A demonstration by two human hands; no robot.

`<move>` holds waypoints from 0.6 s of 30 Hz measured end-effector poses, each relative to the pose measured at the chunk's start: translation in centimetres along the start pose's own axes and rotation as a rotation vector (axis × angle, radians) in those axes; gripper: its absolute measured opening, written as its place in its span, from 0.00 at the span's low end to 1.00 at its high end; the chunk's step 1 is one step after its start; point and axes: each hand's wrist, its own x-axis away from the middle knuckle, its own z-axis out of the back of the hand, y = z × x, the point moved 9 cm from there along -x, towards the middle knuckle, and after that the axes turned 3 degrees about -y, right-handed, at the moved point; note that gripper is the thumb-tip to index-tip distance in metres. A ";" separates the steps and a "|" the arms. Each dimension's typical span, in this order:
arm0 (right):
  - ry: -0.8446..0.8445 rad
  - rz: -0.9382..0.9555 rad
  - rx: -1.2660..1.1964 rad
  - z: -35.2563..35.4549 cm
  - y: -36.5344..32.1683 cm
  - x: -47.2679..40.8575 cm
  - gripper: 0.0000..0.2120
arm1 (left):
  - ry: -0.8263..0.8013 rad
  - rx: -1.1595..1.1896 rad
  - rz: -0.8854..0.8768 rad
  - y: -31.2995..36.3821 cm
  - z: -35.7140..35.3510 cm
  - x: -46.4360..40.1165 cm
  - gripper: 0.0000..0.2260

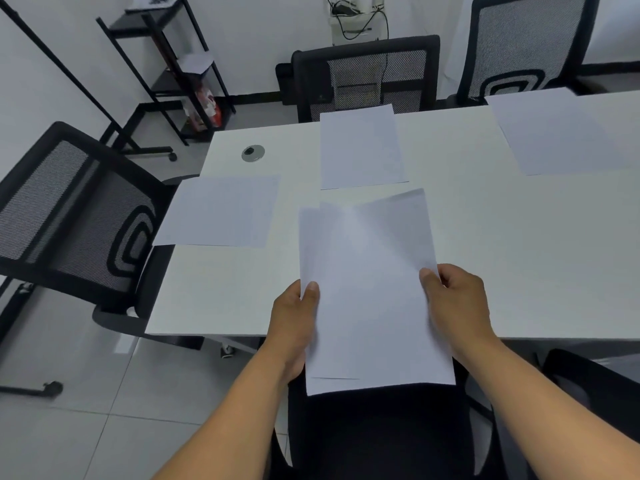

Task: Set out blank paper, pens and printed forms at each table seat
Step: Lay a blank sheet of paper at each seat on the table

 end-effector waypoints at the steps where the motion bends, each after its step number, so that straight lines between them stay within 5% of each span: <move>1: 0.006 0.002 0.018 0.1 0.0 -0.1 0.21 | 0.002 0.002 0.002 0.0 0.2 0.0 0.13; 18: 0.204 0.032 0.427 2.2 1.8 -2.5 0.17 | 0.023 0.085 -0.103 3.8 2.9 0.2 0.13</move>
